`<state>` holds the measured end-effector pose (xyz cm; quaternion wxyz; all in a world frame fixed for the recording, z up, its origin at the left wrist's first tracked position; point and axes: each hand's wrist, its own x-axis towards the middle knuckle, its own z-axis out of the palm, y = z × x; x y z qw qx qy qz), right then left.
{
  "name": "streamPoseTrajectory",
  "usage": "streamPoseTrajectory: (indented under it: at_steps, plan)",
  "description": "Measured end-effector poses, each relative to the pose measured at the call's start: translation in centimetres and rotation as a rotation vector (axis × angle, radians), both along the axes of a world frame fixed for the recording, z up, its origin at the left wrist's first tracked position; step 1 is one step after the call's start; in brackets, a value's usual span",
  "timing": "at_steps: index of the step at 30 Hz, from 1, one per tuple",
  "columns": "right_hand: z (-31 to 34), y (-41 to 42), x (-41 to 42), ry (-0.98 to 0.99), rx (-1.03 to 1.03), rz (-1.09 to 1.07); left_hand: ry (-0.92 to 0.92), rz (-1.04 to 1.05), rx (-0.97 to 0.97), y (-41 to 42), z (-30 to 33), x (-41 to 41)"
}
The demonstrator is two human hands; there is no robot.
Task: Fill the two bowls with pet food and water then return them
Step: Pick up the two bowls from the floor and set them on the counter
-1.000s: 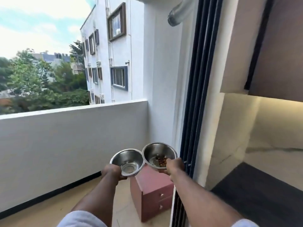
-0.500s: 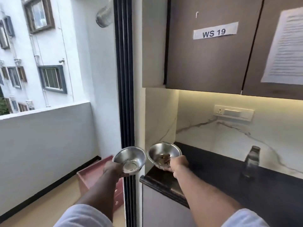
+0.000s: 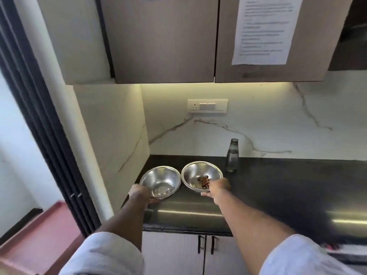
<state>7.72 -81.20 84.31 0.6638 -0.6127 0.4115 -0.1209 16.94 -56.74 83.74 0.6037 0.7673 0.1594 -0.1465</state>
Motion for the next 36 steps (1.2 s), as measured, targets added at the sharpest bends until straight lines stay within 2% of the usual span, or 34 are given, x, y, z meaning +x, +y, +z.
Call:
streamPoseTrajectory:
  at_steps: [8, 21, 36]
  plan:
    - [-5.3, -2.9, 2.4, 0.060, 0.045, -0.194, 0.007, -0.120, 0.221, -5.4, -5.3, 6.6]
    - [-11.4, -5.1, 4.7, 0.139, 0.044, -0.237, 0.077, -0.155, 0.262, -7.4, -11.8, 9.8]
    - [-13.9, -6.1, 6.4, 0.181, 0.098, -0.172, 0.126, -0.071, 0.253, -8.0, -13.0, 10.7]
